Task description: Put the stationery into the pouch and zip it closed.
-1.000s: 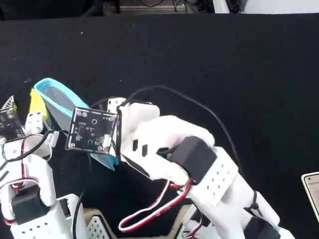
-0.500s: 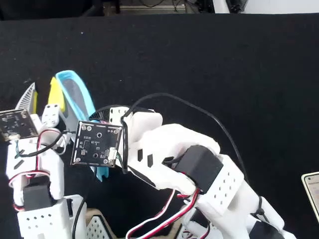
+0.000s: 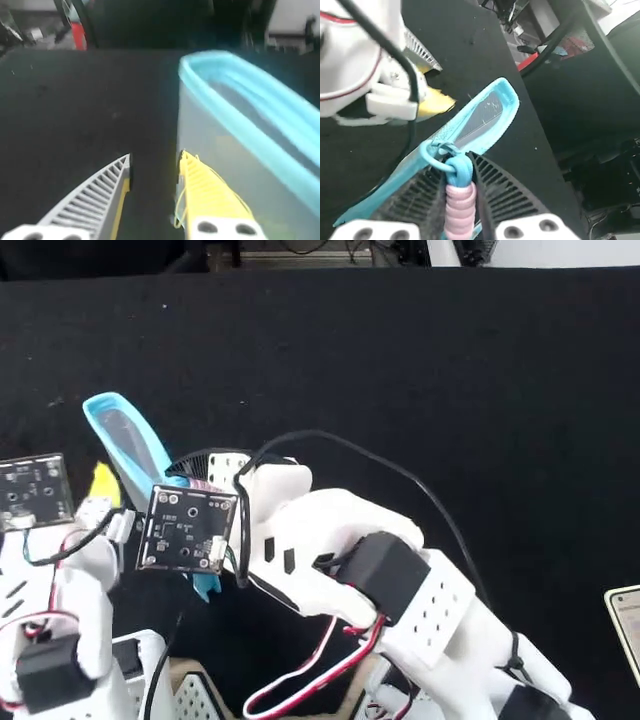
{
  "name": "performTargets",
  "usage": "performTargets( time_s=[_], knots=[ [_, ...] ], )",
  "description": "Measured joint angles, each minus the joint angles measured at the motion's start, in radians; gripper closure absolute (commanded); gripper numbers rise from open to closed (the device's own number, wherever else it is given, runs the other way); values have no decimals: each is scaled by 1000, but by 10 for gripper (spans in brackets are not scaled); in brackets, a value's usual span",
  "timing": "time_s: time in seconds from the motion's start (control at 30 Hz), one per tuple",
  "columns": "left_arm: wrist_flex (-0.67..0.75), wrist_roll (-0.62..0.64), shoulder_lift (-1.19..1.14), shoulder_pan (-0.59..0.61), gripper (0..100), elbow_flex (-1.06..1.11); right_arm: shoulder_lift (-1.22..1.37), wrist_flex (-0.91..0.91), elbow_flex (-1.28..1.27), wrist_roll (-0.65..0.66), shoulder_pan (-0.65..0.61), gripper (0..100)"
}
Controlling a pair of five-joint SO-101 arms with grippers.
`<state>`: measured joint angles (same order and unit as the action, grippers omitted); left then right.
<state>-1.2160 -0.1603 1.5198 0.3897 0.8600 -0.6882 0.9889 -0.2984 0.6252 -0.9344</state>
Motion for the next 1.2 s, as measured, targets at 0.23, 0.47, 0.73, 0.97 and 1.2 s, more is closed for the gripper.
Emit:
performTargets(
  time_s=[0.23, 0.47, 0.73, 0.97, 1.2],
  knots=[
    [-293, -8, 0, -181, 833, -163, -3, -2, 0, 0, 2, 988],
    [-488, -6, 2, -384, 815, -299, -3, -2, 0, 0, 3, 988],
    [-503, 98, 3, -535, 770, -339, -3, -2, 0, 0, 0, 988],
    [-503, 103, 3, -560, 770, -339, -3, -2, 0, 0, 0, 988],
    [-503, 103, 3, -516, 770, -339, -3, -2, 0, 0, 0, 988]
  ],
)
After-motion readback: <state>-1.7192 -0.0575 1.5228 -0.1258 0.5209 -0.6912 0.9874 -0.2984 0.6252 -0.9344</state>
